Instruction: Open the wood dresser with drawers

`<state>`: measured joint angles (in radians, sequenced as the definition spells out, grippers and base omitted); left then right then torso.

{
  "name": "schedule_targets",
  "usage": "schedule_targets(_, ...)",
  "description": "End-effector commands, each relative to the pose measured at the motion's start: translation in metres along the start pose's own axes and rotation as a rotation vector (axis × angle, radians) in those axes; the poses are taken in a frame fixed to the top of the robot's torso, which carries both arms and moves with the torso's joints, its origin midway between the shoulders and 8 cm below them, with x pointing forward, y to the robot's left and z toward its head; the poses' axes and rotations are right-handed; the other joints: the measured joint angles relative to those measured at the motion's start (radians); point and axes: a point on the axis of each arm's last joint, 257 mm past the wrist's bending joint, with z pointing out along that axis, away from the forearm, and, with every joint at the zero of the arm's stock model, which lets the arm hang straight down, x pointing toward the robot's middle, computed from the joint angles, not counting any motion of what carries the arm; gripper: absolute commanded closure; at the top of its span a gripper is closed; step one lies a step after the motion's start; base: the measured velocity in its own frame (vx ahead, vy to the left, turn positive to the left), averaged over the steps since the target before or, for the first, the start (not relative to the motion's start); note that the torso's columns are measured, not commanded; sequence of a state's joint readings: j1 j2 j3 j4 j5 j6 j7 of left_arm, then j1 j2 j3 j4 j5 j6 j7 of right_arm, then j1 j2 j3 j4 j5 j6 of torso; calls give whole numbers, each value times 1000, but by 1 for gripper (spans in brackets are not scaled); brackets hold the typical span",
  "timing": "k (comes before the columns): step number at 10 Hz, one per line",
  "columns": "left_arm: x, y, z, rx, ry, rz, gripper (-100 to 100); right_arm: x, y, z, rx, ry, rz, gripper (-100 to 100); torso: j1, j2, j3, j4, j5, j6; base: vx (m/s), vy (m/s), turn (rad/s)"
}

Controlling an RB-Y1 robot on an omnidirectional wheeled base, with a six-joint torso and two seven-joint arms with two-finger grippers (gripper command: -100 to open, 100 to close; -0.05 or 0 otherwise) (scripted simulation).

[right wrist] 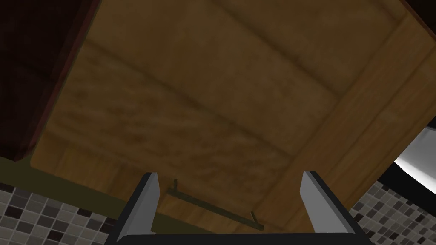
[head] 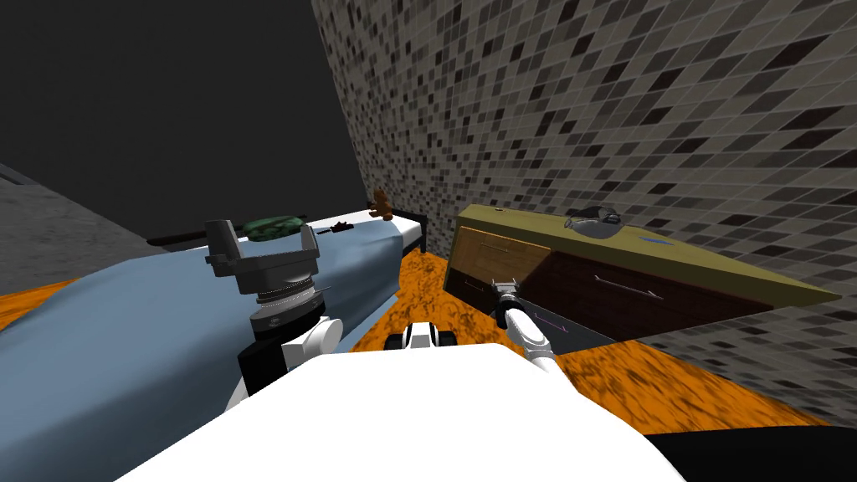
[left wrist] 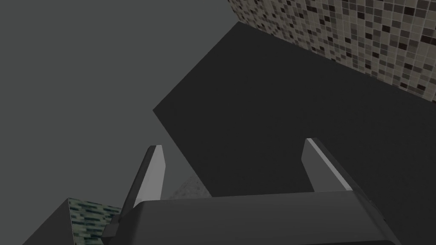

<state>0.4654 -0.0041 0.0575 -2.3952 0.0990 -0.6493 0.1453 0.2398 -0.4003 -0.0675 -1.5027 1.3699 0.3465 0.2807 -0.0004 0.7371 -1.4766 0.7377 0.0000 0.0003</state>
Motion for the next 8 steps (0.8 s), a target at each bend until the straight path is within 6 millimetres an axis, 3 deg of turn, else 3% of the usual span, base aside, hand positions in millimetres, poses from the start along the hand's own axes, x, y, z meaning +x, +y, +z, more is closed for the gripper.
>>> schedule_targets(1,0,0,0,0,0,0,0,8,-30,11,86,17,-154,-100,0,0,0,0,0,0,41,66,165)
schedule_targets(4,0,0,0,0,0,0,0,7,-42,16,125,17,-234,-100,0,2,1,1,0,0,28,42,64)
schedule_targets(7,0,0,0,0,0,0,0,3,-76,29,229,25,-417,-100,1,0,0,0,0,-1,41,37,140)
schedule_targets(8,0,0,0,0,0,0,0,3,-76,29,229,25,-417,-100,1,0,0,0,0,0,38,25,50)
